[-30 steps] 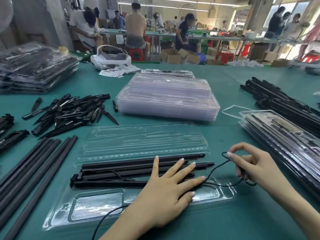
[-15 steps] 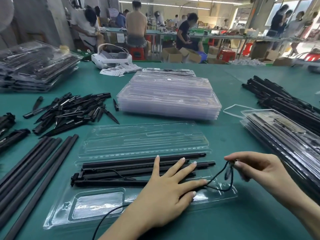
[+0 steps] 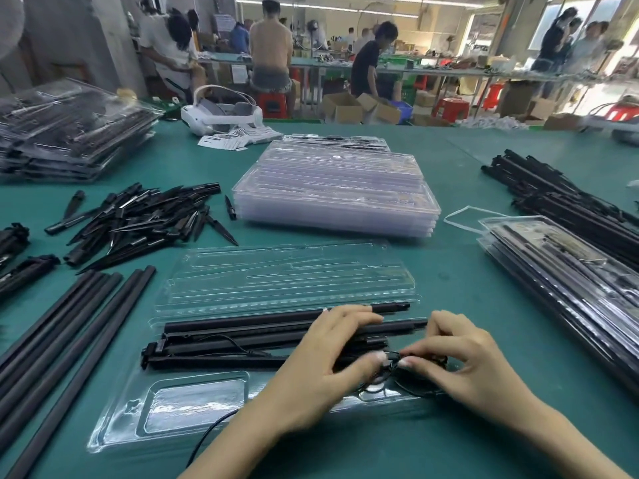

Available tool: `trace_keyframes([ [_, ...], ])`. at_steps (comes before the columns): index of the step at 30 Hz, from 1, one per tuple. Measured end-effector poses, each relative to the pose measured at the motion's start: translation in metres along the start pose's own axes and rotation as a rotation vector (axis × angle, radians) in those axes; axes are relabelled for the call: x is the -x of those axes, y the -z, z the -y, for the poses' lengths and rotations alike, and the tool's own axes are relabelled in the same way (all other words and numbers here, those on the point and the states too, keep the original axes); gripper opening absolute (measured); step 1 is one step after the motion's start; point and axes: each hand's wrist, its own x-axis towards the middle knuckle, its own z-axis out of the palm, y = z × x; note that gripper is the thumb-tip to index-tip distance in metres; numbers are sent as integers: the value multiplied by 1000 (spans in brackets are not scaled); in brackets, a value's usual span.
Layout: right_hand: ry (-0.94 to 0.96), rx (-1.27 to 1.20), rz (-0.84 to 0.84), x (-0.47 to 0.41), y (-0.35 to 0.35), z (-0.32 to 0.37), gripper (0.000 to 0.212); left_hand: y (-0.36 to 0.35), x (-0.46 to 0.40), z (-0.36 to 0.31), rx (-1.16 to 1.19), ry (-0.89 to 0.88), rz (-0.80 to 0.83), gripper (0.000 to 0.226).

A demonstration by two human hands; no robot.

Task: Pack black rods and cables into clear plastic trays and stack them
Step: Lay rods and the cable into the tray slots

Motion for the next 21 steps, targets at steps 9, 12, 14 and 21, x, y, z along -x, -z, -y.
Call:
trace_keyframes([
  [9, 1, 21, 65, 4, -2, 3, 18, -8, 2, -1, -403, -104, -70, 31],
  [12, -26, 34, 43, 5, -5, 4, 17, -8, 1, -2, -410, -61, -56, 35],
  [14, -32, 28, 52, 2, -5, 5, 18, -9, -1, -4, -450, -45, -39, 36],
  [21, 8, -143, 339, 2, 25, -8, 45, -14, -1, -11, -523, -9, -18, 33],
])
